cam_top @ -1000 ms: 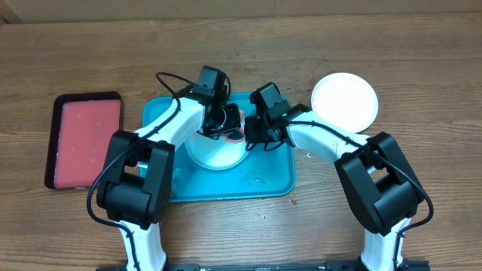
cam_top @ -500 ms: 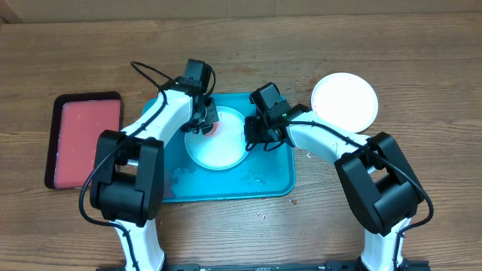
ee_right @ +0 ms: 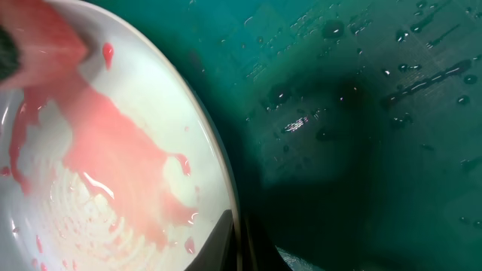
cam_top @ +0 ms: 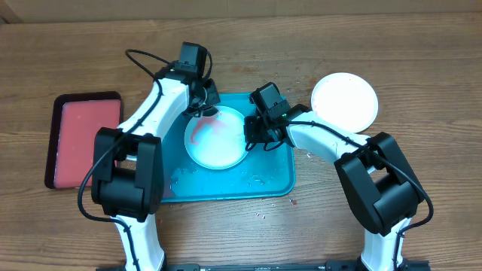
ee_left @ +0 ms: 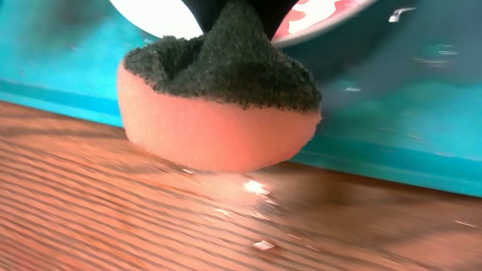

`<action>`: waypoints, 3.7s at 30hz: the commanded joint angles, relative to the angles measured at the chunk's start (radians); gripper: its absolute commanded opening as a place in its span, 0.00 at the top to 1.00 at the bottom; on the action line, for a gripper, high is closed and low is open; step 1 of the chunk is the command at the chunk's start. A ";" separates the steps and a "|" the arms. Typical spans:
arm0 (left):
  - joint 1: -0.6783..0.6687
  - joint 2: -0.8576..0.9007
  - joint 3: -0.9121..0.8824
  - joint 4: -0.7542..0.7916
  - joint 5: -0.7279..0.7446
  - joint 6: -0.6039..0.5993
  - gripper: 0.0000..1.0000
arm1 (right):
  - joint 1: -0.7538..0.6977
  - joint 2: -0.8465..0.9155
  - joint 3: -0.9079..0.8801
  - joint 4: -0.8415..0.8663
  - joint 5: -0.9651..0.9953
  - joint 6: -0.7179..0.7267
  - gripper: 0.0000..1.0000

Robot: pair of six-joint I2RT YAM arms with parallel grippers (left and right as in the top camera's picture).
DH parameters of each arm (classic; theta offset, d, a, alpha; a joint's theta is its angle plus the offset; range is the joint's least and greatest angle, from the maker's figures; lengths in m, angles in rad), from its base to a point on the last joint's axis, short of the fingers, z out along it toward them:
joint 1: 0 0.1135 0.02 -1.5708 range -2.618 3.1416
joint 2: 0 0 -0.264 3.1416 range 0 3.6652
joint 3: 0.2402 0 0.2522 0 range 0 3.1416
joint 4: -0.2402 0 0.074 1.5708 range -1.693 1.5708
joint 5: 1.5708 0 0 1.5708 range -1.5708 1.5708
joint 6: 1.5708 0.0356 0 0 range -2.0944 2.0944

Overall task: Clean dirty plates on tray and stack at the side
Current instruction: 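Scrub the second white plate with the sponge, right gripper holding it, then carry the sponge back and drop it into the red tray with the left gripper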

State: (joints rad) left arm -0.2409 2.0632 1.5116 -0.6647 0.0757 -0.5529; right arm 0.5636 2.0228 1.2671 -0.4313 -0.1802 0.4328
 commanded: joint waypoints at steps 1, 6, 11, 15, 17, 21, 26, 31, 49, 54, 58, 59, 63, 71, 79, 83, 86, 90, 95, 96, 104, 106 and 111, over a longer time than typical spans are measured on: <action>-0.052 0.030 -0.006 0.023 0.050 -0.050 0.96 | 0.000 0.017 -0.017 -0.009 0.023 -0.010 0.96; -0.086 0.072 -0.006 0.079 0.011 -0.050 0.96 | 0.000 0.017 -0.017 -0.010 0.023 -0.010 0.96; -0.087 0.086 -0.006 0.052 -0.108 -0.042 0.96 | 0.000 0.017 -0.017 -0.014 0.023 -0.011 0.96; -0.075 0.082 -0.005 0.006 -0.268 -0.042 0.96 | 0.000 0.017 -0.017 -0.018 0.023 -0.013 0.96; -0.071 0.076 -0.005 -0.013 -0.337 -0.042 0.96 | 0.000 0.017 -0.017 -0.020 0.023 -0.013 0.96; -0.059 0.060 -0.003 -0.025 -0.432 -0.042 0.96 | 0.000 0.017 -0.017 -0.020 0.023 -0.013 0.96; -0.039 0.006 -0.002 -0.049 -0.449 -0.042 0.96 | 0.000 0.017 -0.017 -0.020 0.023 -0.013 0.96; -0.037 -0.088 -0.002 -0.104 -0.442 -0.042 0.96 | 0.000 0.017 -0.017 -0.019 0.023 -0.013 0.96; -0.149 0.051 -0.005 -0.222 0.078 0.056 0.96 | 0.000 0.017 -0.017 -0.005 0.023 -0.013 0.96; -0.125 0.052 -0.005 -0.320 -0.146 0.055 0.96 | 0.000 0.017 -0.017 -0.008 0.023 -0.014 0.96; -0.087 0.051 -0.004 -0.377 -0.252 0.056 0.96 | 0.000 0.017 -0.017 -0.008 0.023 -0.014 0.96; -0.076 0.051 -0.003 -0.389 -0.275 0.056 0.96 | 0.000 0.017 -0.017 -0.008 0.023 -0.014 0.96; -0.013 0.051 0.018 -0.445 -0.347 0.055 0.96 | 0.000 0.017 -0.017 -0.008 0.023 -0.014 0.96; 0.054 0.037 0.193 -0.594 -0.341 -0.008 0.96 | 0.000 0.017 -0.017 0.014 0.028 -0.014 0.96; 0.114 -0.147 0.277 -0.573 -0.364 -0.038 0.96 | 0.003 0.011 -0.007 0.026 0.038 -0.049 0.96; 0.199 -0.210 0.277 -0.573 -0.372 -0.038 0.96 | 0.026 -0.013 0.020 0.025 0.038 -0.097 0.96; 0.286 -0.218 0.276 -0.596 -0.372 -0.038 0.96 | 0.060 -0.051 0.048 0.025 0.056 -0.136 0.96; 0.412 -0.216 0.261 -0.602 -0.370 -0.039 0.96 | 0.129 -0.116 0.076 0.026 0.214 -0.197 0.96; 0.559 -0.211 0.203 -0.573 -0.312 -0.038 0.96 | 0.238 -0.164 0.106 0.030 0.568 -0.343 0.96; 0.578 -0.211 0.185 -0.558 -0.311 -0.038 0.96 | 0.260 -0.166 0.114 0.031 0.637 -0.380 0.96; 0.671 -0.193 -0.005 -0.294 -0.311 -0.037 0.96 | 0.377 -0.166 0.123 0.076 0.984 -0.494 0.96; 0.685 -0.180 -0.043 -0.243 -0.293 -0.035 0.96 | 0.386 -0.166 0.123 0.083 1.034 -0.494 0.96; 0.699 -0.154 -0.109 -0.147 -0.222 -0.019 0.95 | 0.394 -0.166 0.123 0.114 1.163 -0.540 0.96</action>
State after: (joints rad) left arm 0.4530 1.8839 1.4342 -0.8394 -0.1993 -0.5770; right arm 0.9527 1.8893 1.3689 -0.3397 0.8257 -0.0563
